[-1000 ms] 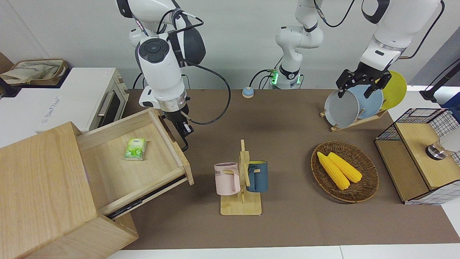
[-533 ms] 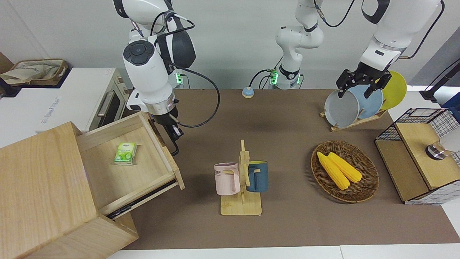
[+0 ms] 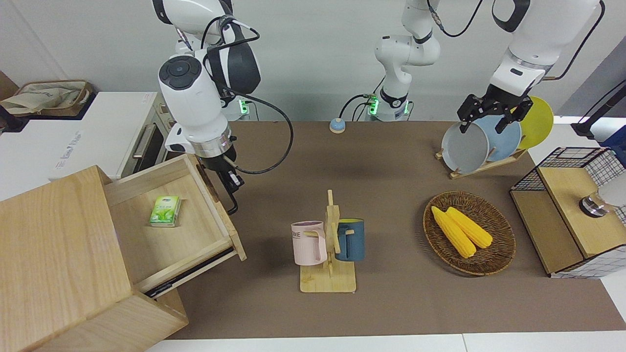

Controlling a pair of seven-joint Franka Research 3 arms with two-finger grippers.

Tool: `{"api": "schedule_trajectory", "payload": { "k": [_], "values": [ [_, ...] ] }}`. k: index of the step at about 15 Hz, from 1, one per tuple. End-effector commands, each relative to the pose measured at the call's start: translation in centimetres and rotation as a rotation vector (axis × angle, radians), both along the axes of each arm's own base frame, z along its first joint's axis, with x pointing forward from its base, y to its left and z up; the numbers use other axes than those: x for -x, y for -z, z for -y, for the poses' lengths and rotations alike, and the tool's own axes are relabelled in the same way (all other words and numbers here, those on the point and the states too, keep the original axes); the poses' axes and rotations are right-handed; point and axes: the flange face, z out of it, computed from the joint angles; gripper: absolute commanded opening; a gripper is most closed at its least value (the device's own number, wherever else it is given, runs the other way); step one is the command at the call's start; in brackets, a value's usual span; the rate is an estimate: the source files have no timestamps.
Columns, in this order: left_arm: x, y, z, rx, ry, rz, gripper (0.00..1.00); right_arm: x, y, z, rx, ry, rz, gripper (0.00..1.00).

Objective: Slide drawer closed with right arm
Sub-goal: 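Push the drawer front away from the robot with the right arm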

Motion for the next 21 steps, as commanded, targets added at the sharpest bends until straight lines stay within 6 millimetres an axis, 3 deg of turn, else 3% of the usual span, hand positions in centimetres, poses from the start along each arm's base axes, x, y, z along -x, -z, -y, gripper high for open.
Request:
{"api": "schedule_trajectory", "payload": {
  "k": [1, 3, 21],
  "values": [
    [-0.4, -0.3, 0.0, -0.017, 0.006, 0.008, 1.00, -0.8, 1.6, 0.9, 0.006, -0.019, 0.007, 0.000],
    [-0.4, -0.3, 0.0, -0.018, 0.006, 0.008, 1.00, -0.9, 1.6, 1.3, 0.015, -0.023, 0.012, 0.000],
    [-0.4, -0.3, 0.0, -0.017, 0.006, 0.008, 1.00, -2.3, 0.6, 12.1, 0.014, -0.088, 0.050, 0.000]
  ]
}}
